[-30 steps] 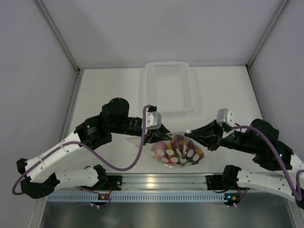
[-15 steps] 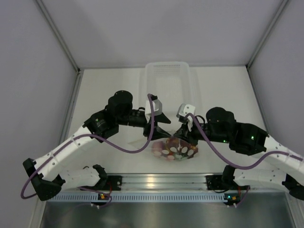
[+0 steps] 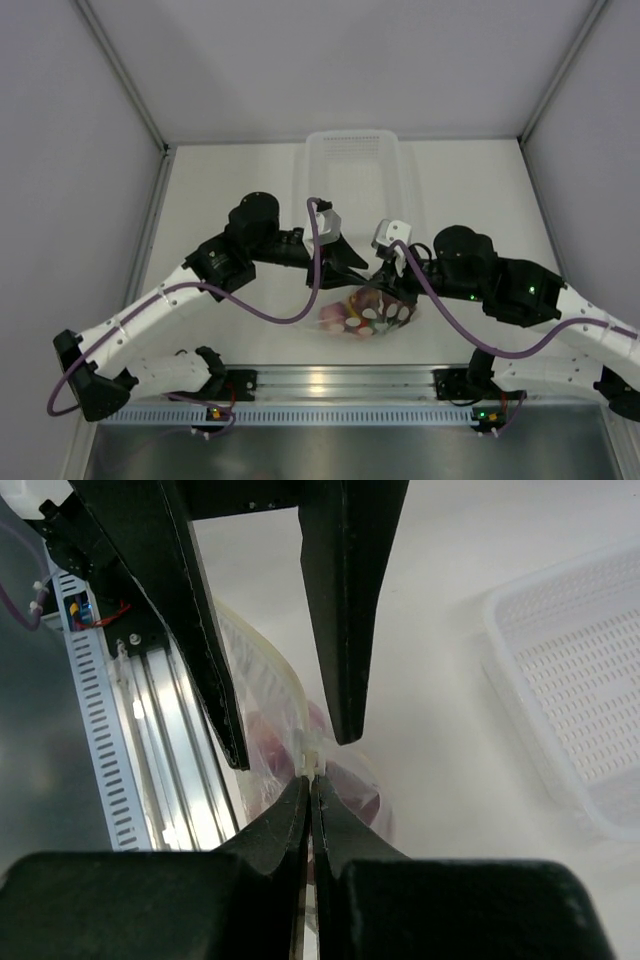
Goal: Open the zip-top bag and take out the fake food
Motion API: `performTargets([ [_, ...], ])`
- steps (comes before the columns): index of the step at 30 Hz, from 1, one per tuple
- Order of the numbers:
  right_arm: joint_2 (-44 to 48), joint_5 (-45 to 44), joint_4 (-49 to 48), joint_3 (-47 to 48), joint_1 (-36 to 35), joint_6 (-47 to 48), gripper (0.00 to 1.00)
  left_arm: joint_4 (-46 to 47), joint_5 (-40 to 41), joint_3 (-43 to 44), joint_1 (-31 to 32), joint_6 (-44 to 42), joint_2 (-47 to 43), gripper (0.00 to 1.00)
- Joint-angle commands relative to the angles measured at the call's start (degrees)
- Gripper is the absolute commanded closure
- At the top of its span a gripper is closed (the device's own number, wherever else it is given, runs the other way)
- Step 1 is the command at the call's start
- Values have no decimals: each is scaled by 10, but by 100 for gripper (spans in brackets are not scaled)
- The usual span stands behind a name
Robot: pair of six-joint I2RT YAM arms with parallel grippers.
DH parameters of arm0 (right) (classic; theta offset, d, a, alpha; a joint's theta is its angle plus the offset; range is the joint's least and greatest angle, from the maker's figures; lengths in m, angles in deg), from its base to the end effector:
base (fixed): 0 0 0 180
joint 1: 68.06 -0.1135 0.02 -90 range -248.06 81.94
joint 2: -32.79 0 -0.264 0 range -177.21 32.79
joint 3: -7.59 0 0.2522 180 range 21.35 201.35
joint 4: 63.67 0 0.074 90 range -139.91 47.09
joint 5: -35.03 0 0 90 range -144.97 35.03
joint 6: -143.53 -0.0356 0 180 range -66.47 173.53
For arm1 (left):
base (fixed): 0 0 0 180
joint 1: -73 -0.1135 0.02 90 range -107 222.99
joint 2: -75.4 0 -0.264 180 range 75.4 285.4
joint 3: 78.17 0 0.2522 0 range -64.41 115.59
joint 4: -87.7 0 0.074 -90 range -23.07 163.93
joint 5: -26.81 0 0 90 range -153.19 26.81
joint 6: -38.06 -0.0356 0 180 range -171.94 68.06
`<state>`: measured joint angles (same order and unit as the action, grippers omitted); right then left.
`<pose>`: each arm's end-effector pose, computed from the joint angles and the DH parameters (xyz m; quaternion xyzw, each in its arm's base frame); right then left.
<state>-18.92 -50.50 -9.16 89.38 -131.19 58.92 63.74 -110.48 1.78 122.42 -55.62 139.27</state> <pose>0.0763 0.1568 0.4018 -0.4904 0.6824 0.2900 0.4580 0.1384 -0.2018 0.4069 0.5444 0.5001 -0.5125 0.4369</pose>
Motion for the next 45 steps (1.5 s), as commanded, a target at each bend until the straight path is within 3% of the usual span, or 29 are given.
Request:
performTargets([
  [1, 13, -13, -29, 10, 8, 8, 100, 39, -36, 8, -1, 6, 13, 62],
  [4, 15, -17, -35, 6, 10, 8, 100, 40, -38, 3, -1, 4, 17, 62],
  [11, 19, -14, -40, 0, 12, 13, 100, 47, -37, -2, -1, 5, 27, 80],
  [12, 20, -15, -42, -4, 13, 13, 100, 47, -39, -2, -1, 8, 29, 86],
  [14, 24, -18, -46, -6, 13, 10, 100, 47, -40, -4, -1, 8, 30, 88],
  [17, 35, -39, -65, -12, 19, 0, 100, 47, -42, -12, -1, 7, 27, 100],
  [28, 84, -61, -109, -36, 57, -10, 100, 47, -58, -82, -20, 4, 0, 100],
  [34, 110, -86, -96, -37, 71, 5, 100, 61, -8, -141, -28, 18, -42, 100],
  [45, 152, -154, -39, -8, 77, 8, 100, 165, 27, -257, -28, 127, -148, 100],
])
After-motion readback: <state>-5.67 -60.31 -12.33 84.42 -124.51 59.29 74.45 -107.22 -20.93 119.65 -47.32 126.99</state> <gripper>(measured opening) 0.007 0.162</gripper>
